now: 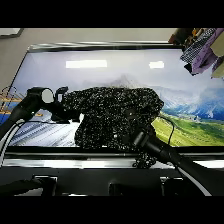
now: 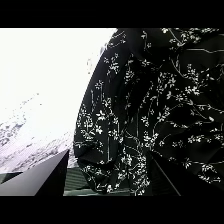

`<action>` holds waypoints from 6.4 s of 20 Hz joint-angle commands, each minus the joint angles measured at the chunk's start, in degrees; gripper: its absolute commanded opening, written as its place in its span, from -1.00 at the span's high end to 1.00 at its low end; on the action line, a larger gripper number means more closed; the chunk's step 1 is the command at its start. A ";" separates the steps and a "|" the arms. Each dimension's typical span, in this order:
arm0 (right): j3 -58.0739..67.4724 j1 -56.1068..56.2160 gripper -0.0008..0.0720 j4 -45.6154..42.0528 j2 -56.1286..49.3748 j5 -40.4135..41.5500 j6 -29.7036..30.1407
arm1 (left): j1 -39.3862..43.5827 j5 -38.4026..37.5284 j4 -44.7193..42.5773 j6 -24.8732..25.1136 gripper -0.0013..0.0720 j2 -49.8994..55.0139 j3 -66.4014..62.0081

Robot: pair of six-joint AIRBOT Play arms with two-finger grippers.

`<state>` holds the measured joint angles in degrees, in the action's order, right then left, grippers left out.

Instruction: Fold the clothes and pants, and hang the long-sleeved shirts on hangers.

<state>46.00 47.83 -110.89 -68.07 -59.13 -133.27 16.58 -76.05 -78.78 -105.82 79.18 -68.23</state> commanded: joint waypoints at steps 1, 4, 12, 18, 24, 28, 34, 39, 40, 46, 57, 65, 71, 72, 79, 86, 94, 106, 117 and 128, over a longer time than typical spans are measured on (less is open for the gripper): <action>0.59 -0.02 0.89 -3.85 -0.22 -1.16 -4.02 | -0.07 0.00 0.02 0.00 -0.56 0.04 0.02; 2.54 -0.02 0.89 -4.33 0.52 -3.19 -4.76 | -0.07 0.00 0.07 0.02 -0.56 0.00 0.02; 10.80 -2.75 0.90 4.22 3.43 -14.08 -7.54 | 3.23 4.24 -1.44 4.83 -0.56 -10.82 2.34; 10.95 -11.69 0.90 17.86 3.43 -10.03 -3.85 | 20.96 10.95 -6.49 2.23 -0.56 -12.63 6.51; 10.95 -11.58 0.90 20.85 3.43 -8.61 -4.11 | 35.06 11.34 -14.32 -5.49 -0.56 -8.04 6.47; 10.95 -11.58 0.89 21.77 3.43 -8.22 -4.13 | 37.11 14.71 -15.74 -10.60 -0.56 -4.24 6.47; 10.93 -11.58 0.89 22.80 3.43 -8.22 -4.55 | 36.52 18.27 -16.46 -12.24 -0.56 0.46 6.47; 10.93 -11.58 0.90 22.80 3.43 -8.33 -4.57 | 34.10 18.29 -17.64 -15.96 0.54 3.06 6.47; 10.95 -11.58 0.90 22.80 3.43 -8.41 -4.59 | 33.57 18.71 -17.66 -15.93 0.91 2.86 6.47; 12.72 -11.65 0.90 22.29 3.91 -11.06 -5.62 | 26.82 12.59 -10.47 -10.05 0.91 -0.63 2.16; 47.19 -22.01 0.90 22.32 3.85 -25.92 5.03 | 20.00 -9.22 -6.69 1.31 0.91 -4.90 -29.35; 71.28 -22.51 0.90 23.45 3.72 -29.86 7.34 | 19.93 -12.24 -6.67 1.27 0.91 -5.46 -49.72; 74.07 -22.51 0.90 23.45 3.61 -29.46 6.21 | 19.93 -13.14 -6.69 -1.42 0.91 -8.74 -50.64; 74.07 -22.51 0.90 23.47 3.04 -30.97 6.29 | 19.93 -14.19 -6.69 -2.60 0.91 -8.72 -49.79; 53.16 -17.44 0.90 21.99 5.68 -39.98 14.38 | 19.93 -11.41 -3.17 -7.74 0.91 -8.74 -26.18; 16.76 -8.48 0.90 18.27 15.21 -22.86 -5.42 | 20.02 1.40 4.42 -11.32 0.91 -8.57 -5.05; 14.34 -5.81 0.90 12.72 13.62 -18.12 -14.25 | 20.04 2.29 4.44 -11.87 0.90 -8.59 -2.62; 14.40 -5.81 0.90 16.81 11.72 -14.38 -13.27 | -12.66 -2.60 -5.18 -0.09 -0.72 -20.02 -3.50; 14.40 -5.81 0.90 17.25 11.72 -14.40 -11.37 | -53.22 1.18 -8.39 16.72 -0.72 -17.73 -4.42; 14.40 -5.81 0.89 17.14 11.72 -14.38 -11.39 | -84.24 0.98 -0.57 42.29 -0.72 5.25 -20.33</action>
<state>60.42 42.00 -93.65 -56.31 -73.52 -144.59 -63.94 -75.00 -80.86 -74.78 79.31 -86.30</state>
